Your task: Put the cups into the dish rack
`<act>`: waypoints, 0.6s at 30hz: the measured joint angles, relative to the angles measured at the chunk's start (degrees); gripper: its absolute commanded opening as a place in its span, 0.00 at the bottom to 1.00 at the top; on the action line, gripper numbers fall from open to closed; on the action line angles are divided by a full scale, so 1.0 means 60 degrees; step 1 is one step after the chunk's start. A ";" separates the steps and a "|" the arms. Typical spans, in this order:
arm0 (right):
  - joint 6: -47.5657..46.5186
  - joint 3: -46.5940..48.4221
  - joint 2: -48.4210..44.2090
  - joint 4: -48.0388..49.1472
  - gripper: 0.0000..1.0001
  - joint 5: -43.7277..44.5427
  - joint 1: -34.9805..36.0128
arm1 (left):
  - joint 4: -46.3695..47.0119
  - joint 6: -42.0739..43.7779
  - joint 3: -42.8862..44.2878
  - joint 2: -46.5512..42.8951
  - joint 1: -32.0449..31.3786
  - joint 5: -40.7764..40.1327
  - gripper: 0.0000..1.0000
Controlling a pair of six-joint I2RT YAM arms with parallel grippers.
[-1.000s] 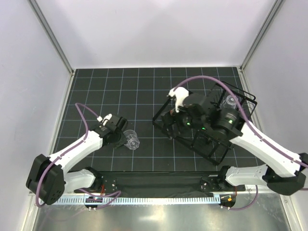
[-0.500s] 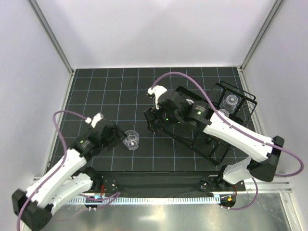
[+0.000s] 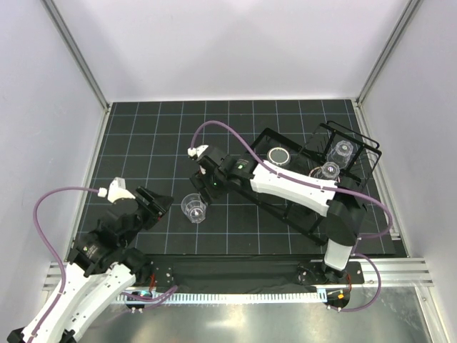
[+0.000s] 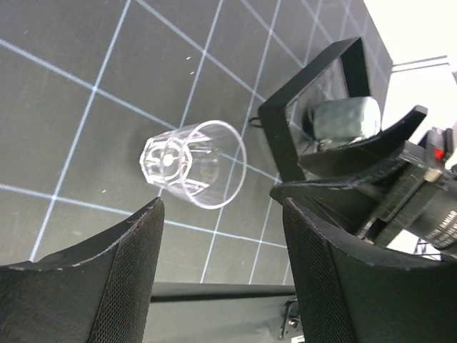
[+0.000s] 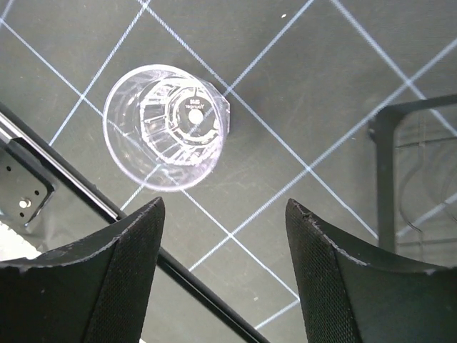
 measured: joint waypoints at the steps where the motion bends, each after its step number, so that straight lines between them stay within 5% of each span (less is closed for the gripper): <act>1: 0.0011 0.0000 0.0138 0.0058 0.69 -0.0036 0.0018 | -0.0087 -0.0011 0.0000 0.0018 0.0000 0.0000 0.66; 18: 0.0259 0.0029 0.1636 0.0750 0.46 -0.0317 0.0262 | -0.0586 -0.0229 0.0011 0.0004 0.0000 -0.0073 0.66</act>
